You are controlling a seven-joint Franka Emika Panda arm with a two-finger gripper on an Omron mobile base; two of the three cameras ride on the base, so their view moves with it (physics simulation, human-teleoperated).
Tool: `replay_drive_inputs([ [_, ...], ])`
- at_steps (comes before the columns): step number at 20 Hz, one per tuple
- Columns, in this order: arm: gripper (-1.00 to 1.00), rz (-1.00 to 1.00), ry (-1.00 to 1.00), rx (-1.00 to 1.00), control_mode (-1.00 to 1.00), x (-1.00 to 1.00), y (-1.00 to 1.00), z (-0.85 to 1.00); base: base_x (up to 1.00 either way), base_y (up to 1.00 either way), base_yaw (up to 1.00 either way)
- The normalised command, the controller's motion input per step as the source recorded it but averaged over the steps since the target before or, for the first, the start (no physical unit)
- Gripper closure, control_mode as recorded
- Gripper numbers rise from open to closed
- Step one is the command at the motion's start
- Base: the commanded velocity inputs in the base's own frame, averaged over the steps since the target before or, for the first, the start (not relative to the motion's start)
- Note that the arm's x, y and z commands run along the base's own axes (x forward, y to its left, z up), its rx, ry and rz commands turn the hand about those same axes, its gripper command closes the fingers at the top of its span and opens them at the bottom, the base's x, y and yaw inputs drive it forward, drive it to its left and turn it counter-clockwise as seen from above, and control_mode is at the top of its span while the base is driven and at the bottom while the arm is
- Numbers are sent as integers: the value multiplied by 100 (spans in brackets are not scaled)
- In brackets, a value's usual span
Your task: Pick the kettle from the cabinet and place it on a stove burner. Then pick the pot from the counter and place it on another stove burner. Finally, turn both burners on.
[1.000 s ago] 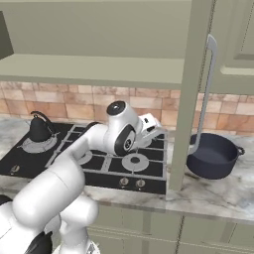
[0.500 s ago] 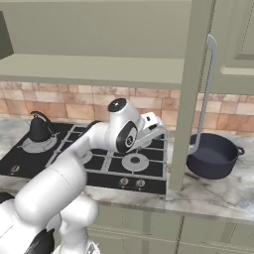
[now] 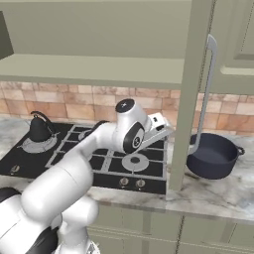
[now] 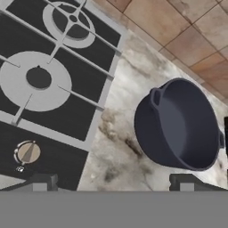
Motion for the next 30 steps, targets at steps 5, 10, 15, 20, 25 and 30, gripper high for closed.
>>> replay_drive_inputs([
  [5, -100, 0, 1, 0, -100, 0, -23, 0, 0, 0, 0],
  [10, -100, 0, 0, 0, -100, 0, -12, 0, 0, 0, 0],
  [15, -100, 0, 0, 0, -100, 5, -18, -8, 0, 0, 0],
  [20, -100, 0, 0, 0, -100, 7, -28, -27, 0, 0, 0],
  [25, -100, 0, 0, -4, -100, 5, -17, -23, 0, 0, 0],
  [30, -100, 0, 0, -5, -100, 8, -4, -9, 0, 0, 0],
])
